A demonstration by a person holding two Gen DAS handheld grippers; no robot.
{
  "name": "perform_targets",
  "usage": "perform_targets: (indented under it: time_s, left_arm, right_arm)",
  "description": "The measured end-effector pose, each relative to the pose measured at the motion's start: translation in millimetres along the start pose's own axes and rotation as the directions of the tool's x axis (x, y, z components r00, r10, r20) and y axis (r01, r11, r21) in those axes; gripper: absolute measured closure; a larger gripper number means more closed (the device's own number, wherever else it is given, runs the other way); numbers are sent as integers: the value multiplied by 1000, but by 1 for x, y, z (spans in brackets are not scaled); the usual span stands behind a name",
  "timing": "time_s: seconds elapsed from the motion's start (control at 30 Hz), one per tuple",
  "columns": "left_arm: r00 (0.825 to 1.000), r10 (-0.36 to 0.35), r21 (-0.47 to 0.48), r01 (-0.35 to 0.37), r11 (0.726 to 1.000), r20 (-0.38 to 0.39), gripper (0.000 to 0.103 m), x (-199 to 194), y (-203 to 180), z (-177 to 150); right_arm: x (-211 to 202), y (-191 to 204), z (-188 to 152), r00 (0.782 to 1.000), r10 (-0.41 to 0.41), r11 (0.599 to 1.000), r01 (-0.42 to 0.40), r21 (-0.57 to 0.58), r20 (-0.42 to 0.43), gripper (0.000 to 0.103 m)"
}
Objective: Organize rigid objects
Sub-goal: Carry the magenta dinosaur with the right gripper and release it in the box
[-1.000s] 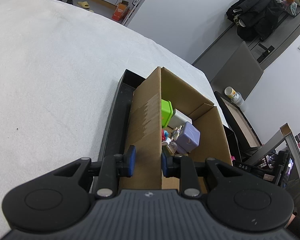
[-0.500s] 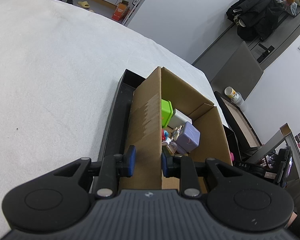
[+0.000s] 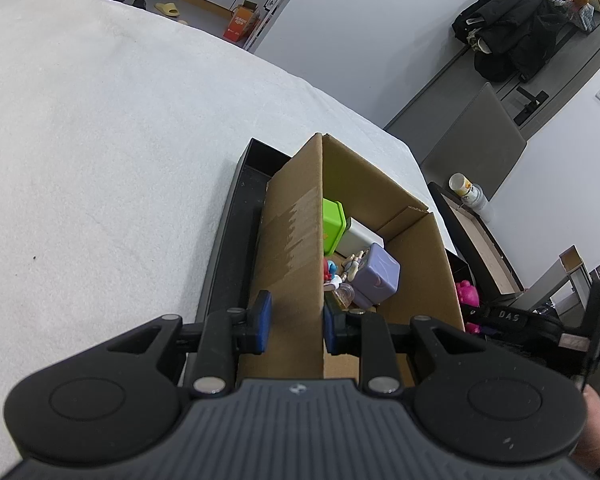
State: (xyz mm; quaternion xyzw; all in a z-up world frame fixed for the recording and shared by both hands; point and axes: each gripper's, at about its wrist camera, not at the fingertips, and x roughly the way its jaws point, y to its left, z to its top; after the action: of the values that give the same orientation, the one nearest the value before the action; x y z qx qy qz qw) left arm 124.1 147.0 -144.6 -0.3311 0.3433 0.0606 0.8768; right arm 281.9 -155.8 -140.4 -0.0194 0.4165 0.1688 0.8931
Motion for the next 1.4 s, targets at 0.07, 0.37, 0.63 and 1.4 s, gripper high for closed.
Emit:
perform_targets:
  time_s: [0.07,0.37,0.63,1.4]
  left_arm:
    - [1000,1,1,-1,1000,0,78,0,0,0]
    - [1000,0,-1,0,1000,-1,78,1,1,0]
    - [1000,1,-1,-1,1000,-1,78,1,1,0]
    - [1000,-2,-5,2,1000,-3,78,1,0,0]
  right_arm:
    - [-5,6,3,1000,10,1000,-10,-5,1,67]
    - [-28,39,13,999,49,998,-48,-39,15,67]
    - [-42,64,21,996,74,993,-70,-94,43,67]
    - [-43,141,24,977,207,949,-215,-231,-58,66]
